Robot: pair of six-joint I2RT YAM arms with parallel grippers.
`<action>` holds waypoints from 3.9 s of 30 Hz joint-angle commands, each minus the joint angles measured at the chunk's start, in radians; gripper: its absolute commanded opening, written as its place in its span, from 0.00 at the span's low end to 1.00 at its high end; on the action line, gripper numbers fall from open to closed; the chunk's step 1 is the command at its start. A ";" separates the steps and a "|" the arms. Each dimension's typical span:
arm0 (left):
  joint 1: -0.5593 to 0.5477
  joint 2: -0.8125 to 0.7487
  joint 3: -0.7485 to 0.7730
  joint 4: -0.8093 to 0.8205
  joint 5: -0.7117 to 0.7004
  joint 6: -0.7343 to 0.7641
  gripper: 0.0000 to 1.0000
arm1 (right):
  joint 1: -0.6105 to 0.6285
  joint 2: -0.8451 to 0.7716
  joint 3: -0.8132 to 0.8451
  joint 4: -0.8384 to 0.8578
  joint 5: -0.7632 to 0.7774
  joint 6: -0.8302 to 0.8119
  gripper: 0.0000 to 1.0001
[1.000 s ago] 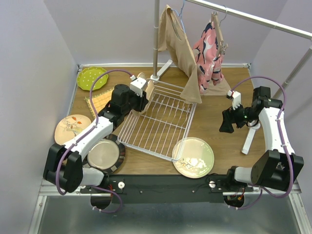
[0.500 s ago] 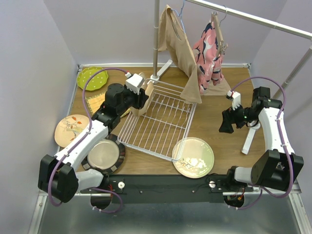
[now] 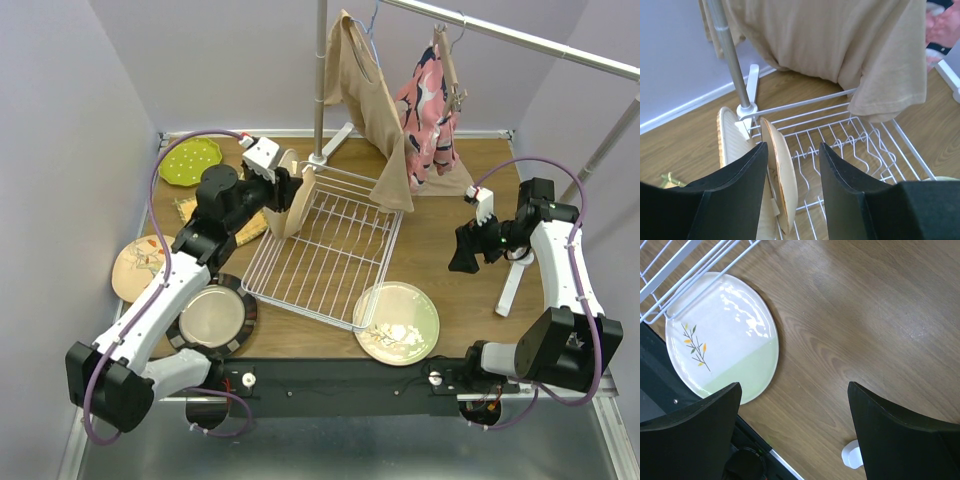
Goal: Load the plates into the dish rack
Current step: Grab a plate with the right arm, then pass the plate from the right arm to the left
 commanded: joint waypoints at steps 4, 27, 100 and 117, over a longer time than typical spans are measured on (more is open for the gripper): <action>0.020 -0.058 0.077 0.004 0.001 -0.055 0.56 | 0.004 0.007 -0.009 -0.036 -0.077 -0.077 0.95; 0.024 -0.224 0.005 -0.005 0.017 -0.170 0.71 | 0.245 0.320 -0.145 0.077 0.106 -0.016 0.71; -0.196 0.037 0.114 0.141 0.355 -0.223 0.71 | 0.067 0.159 0.089 0.261 0.398 0.073 0.01; -0.355 0.212 0.107 0.196 0.453 0.021 0.72 | 0.069 -0.149 -0.009 0.393 0.354 0.027 0.01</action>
